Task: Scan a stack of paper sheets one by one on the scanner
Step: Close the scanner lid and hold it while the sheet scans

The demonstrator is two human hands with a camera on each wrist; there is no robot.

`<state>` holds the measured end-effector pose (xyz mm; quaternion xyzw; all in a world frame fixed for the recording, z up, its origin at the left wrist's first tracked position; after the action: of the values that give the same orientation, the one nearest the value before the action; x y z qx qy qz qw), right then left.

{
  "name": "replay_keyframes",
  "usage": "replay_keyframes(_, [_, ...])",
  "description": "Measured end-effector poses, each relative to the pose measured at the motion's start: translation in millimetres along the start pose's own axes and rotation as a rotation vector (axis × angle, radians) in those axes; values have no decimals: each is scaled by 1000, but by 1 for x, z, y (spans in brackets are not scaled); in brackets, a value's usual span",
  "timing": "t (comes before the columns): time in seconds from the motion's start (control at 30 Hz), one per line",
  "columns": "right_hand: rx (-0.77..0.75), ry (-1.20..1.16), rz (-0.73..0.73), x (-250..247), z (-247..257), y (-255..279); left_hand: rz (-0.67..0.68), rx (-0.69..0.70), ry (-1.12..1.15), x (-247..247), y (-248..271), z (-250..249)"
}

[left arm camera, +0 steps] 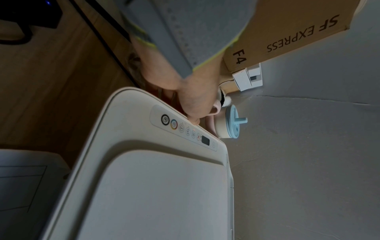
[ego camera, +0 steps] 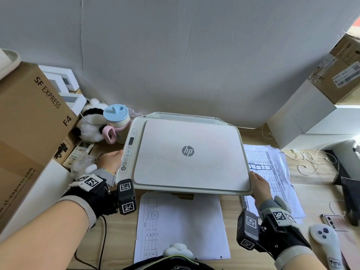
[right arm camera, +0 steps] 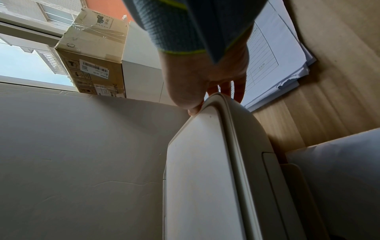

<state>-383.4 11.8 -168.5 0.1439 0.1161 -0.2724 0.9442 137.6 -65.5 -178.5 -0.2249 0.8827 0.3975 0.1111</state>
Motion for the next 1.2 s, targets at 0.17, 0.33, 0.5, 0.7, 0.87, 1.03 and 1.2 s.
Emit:
replay_keyframes(0.17, [-8,-1,3,0,-1,1,4,19,-20,-2,-10,3])
replay_keyframes(0.33, [-12,14,-2,0,2,2,-8,15,-31,0,-5,1])
replay_keyframes(0.5, [-21,12,-8,0,5,5,-13,24,-28,2,-5,-1])
replay_keyframes(0.7, [-52,44,4,1,5,5,-18,42,18,4,-5,-1])
replay_keyframes(0.87, [-45,49,15,0,5,5,-18,44,21,4,-1,-2])
replay_keyframes(1.03, [-40,47,2,0,3,5,-6,35,38,2,2,-2])
replay_keyframes(1.2, [-39,32,-7,0,6,7,11,21,45,3,7,-4])
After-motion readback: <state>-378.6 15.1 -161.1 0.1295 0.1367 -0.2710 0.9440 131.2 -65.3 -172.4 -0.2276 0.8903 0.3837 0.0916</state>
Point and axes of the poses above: each hand's wrist, its own y-axis away from the middle knuckle, its own x-axis out of the palm, z = x × y, the point moved 6 cm from there along -y, towards the middle knuckle, and after that the axes turned 14 degrees about -x, right-handed, at the moved point
